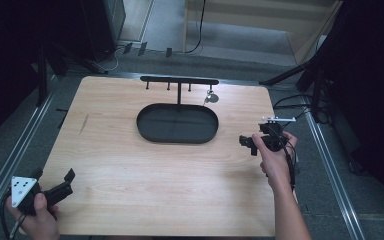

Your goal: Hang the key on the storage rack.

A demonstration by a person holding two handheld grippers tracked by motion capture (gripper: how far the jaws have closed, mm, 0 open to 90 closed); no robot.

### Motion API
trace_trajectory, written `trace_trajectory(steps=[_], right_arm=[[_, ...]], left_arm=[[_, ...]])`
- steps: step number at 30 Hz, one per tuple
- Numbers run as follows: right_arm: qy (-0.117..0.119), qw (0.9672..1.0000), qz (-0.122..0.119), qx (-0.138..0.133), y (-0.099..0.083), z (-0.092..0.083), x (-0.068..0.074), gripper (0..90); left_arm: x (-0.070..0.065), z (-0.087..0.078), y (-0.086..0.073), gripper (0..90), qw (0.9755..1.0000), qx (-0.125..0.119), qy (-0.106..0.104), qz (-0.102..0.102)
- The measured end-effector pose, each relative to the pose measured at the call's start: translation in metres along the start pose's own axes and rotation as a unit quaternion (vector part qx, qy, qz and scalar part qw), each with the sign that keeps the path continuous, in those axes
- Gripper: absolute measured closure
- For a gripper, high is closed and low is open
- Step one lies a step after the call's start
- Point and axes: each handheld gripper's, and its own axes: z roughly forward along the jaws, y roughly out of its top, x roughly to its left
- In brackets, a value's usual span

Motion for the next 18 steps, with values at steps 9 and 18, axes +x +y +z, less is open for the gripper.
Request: trace_trajectory(steps=[9,18], right_arm=[[-0.008,0.9988,0.012,-0.048,-0.042,-0.004,-0.021,0.0],[-0.003,0.9937,0.022,-0.11,-0.084,-0.011,-0.042,0.0]], left_arm=[[-0.001,0.0,0.0,0.4,1.0,-0.002,0.0,0.001],[-0.001,0.0,0.0,0.4,1.0,-0.002,0.0,0.002]])
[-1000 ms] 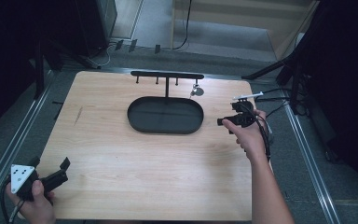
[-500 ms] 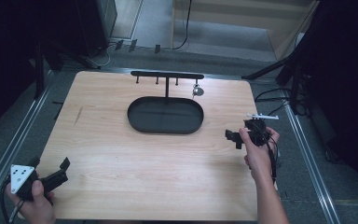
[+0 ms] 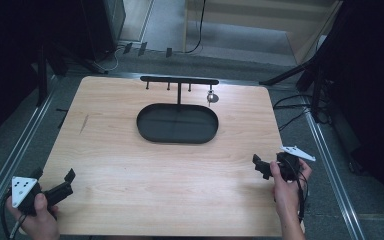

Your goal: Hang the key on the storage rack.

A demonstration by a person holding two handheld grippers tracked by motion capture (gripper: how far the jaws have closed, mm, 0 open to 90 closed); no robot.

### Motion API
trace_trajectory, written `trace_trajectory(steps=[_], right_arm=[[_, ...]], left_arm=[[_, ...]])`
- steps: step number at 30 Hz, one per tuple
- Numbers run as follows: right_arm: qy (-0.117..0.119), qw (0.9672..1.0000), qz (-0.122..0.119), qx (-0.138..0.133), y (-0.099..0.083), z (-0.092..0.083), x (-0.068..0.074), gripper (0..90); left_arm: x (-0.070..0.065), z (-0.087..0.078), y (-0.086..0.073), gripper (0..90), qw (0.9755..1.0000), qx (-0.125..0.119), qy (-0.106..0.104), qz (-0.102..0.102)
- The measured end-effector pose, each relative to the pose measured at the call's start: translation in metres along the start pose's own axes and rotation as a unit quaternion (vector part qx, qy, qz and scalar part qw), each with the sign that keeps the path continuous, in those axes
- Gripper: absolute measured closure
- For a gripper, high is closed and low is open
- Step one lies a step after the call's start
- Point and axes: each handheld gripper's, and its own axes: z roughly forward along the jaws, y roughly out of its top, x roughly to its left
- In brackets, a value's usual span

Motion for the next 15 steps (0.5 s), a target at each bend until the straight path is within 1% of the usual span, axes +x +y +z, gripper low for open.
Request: trace_trajectory(steps=[4,9,12,15], right_arm=[[-0.004,0.9998,0.004,-0.019,-0.021,-0.005,-0.011,0.0],[-0.002,0.9988,0.025,-0.041,-0.046,-0.013,-0.027,0.0],[0.003,0.9981,0.029,-0.055,-0.057,-0.017,-0.035,0.0],[0.005,0.9973,0.03,-0.066,-0.064,-0.023,-0.039,0.0]], left_arm=[[0.0,0.0,0.0,0.4,1.0,0.0,0.0,0.001],[0.0,0.0,0.0,0.4,1.0,0.001,0.0,0.002],[0.0,0.0,0.0,0.4,1.0,0.002,0.0,0.003],[-0.001,0.0,0.0,0.4,1.0,0.002,0.001,0.004]])
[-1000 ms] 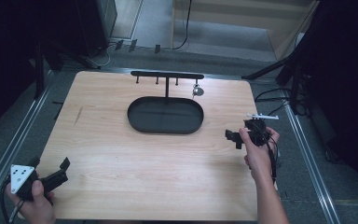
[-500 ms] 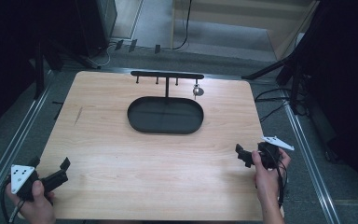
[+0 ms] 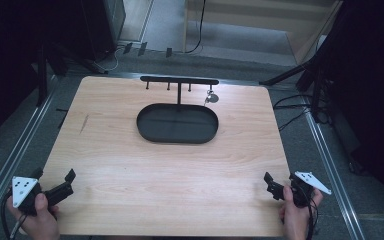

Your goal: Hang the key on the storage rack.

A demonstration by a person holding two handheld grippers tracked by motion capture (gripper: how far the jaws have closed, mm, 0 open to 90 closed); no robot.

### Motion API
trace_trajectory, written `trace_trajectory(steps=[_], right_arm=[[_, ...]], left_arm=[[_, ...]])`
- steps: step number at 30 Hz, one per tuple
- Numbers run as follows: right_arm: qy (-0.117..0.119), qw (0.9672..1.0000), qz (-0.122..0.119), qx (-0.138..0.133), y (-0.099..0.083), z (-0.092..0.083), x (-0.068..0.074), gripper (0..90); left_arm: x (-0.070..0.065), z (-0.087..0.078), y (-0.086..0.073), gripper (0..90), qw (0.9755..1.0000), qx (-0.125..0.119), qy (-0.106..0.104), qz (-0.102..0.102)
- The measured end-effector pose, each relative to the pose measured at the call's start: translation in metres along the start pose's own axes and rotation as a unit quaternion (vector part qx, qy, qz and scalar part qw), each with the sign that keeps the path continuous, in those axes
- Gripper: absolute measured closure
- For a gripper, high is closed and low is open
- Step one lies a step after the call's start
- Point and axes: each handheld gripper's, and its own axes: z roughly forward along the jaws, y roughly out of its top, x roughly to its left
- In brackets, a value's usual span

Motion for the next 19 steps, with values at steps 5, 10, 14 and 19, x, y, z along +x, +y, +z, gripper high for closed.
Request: trace_trajectory(steps=[5,10,14,19], right_arm=[[0.002,0.9998,0.001,-0.019,-0.005,-0.012,-0.006,0.0],[0.01,0.9993,0.001,-0.036,-0.011,-0.02,-0.007,0.0],[0.009,0.9989,-0.001,-0.045,-0.012,-0.02,-0.005,0.0],[0.012,0.9984,0.011,-0.055,-0.012,-0.02,-0.007,0.0]], left_arm=[[0.0,0.0,0.0,0.4,1.0,0.0,-0.001,0.0],[0.0,0.0,0.0,0.4,1.0,0.0,0.0,0.001],[0.0,0.0,0.0,0.4,1.0,0.001,-0.001,-0.002],[0.001,0.001,0.0,0.4,1.0,0.002,-0.001,-0.003]])
